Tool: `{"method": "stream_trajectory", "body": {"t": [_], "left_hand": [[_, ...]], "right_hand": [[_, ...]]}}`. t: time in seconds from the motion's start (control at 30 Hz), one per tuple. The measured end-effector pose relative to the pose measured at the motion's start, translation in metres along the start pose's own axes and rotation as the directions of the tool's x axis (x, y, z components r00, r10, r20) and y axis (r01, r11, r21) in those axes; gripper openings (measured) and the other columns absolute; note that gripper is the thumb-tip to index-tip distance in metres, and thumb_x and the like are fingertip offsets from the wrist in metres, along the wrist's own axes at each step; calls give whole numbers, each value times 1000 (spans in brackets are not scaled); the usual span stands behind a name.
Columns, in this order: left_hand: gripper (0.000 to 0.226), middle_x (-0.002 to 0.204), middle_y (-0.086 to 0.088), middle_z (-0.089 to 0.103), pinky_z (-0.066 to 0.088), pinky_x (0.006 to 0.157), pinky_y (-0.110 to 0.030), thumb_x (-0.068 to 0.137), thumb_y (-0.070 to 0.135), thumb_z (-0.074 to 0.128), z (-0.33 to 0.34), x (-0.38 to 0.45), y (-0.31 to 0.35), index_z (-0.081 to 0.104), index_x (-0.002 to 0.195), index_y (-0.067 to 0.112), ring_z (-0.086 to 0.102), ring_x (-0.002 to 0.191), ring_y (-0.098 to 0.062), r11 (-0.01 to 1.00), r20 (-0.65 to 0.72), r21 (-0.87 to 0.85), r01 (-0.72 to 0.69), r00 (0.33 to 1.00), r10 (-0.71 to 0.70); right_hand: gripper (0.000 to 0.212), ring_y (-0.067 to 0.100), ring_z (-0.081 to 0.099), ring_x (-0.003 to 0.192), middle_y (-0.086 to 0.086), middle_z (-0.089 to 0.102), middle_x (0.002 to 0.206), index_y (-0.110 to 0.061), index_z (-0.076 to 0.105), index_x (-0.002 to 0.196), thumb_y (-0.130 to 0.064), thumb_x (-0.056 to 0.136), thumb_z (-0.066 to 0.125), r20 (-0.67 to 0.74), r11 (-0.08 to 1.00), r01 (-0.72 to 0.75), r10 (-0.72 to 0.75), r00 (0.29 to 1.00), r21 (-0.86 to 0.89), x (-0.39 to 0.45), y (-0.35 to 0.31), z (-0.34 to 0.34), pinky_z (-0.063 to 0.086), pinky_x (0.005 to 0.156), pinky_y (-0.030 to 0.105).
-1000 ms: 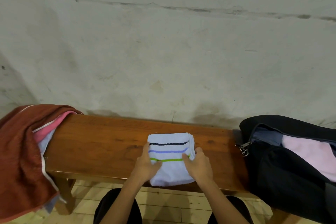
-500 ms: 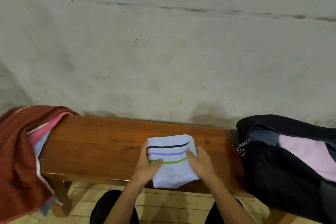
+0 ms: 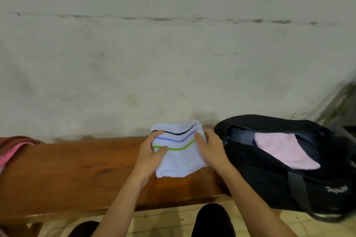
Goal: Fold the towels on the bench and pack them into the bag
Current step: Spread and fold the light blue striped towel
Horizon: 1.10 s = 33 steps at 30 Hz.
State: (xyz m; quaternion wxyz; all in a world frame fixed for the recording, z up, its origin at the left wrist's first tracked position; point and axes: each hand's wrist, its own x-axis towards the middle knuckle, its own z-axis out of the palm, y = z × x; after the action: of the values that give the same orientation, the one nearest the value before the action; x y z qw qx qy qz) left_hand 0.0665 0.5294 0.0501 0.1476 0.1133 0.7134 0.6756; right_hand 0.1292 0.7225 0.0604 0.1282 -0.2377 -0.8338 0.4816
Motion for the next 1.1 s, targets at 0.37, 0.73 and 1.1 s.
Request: {"method": "stream_trajectory", "body": {"t": [0.37,0.73,1.1], "left_hand": [[45,113,8,63,48,75,-9,87,-6,59,167,38,45,60,121,23,62,88,8,989,239,9,-149,960,143],[61,139,0,44,41,105,-27,87,7,66,328,84,37,45,142,22,47,126,-15,977,475,148,-153,878,66],[98,161,-16,-5,26,117,-32,88,28,71,390,101,-24,5,157,13,19,147,-30,728,602,661,-182,707,-370]], "right_hand": [[24,14,55,75,4,64,89,-5,60,99,-28,98,54,-198,986,-67,36,979,-150,23,47,-171,42,64,28],[26,27,58,81,8,60,87,-6,52,96,-31,101,48,-333,928,-287,200,921,-237,65,144,-279,45,68,37],[28,42,57,110,20,59,125,-14,42,121,-34,103,34,-311,674,-514,410,858,-531,72,231,-275,46,86,44]]}}
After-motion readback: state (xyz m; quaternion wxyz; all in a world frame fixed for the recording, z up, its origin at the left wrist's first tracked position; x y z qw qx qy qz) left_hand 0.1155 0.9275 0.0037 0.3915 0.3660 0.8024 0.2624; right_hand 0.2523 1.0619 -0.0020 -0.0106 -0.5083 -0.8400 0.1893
